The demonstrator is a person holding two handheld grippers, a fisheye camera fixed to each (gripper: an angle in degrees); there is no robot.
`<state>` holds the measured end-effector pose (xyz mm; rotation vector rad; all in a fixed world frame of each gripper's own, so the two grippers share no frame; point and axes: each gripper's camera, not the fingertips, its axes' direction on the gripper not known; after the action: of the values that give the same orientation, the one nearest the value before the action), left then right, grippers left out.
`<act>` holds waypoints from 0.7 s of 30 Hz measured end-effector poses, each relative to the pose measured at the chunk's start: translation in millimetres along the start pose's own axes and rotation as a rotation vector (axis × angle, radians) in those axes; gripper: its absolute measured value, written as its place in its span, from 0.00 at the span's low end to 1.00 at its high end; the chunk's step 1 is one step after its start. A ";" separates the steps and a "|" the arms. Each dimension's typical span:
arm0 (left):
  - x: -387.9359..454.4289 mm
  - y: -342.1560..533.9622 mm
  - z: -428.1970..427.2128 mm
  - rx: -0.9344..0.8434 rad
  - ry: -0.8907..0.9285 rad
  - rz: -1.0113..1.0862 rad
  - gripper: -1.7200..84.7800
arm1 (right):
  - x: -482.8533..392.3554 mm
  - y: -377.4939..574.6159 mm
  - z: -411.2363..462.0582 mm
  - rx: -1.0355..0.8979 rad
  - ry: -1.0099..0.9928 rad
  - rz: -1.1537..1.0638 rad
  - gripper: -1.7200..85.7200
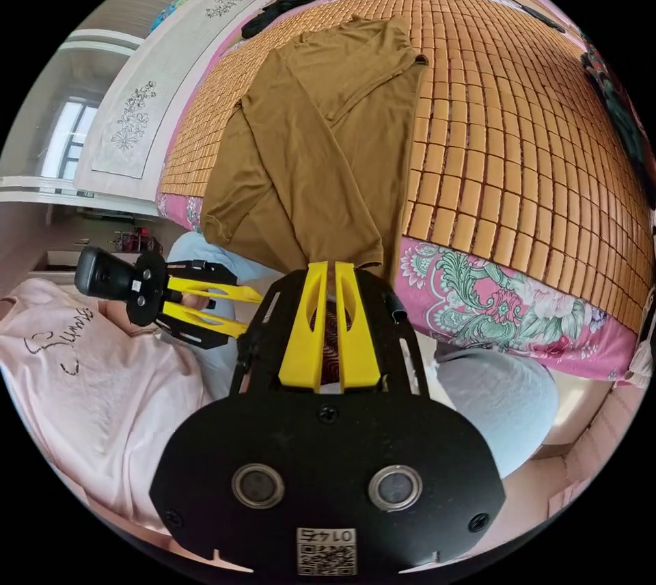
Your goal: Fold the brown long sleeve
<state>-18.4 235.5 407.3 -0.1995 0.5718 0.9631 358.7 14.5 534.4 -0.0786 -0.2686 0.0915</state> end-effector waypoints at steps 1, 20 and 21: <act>-14.4 1.1 -0.2 -0.002 -0.018 -0.033 0.10 | -0.5 -1.8 -0.1 0.008 -0.008 -0.007 0.03; -196.0 -8.3 -56.3 0.099 -0.321 -0.237 0.07 | 22.4 -77.3 -54.9 0.169 0.101 -0.128 0.06; -212.8 -8.1 -69.8 0.119 -0.363 -0.252 0.07 | 24.5 -101.0 -62.7 0.191 0.104 -0.164 0.08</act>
<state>-130.7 49.9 463.7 0.0122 0.2600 0.6960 407.1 -87.4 489.6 0.1282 -0.1603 -0.0501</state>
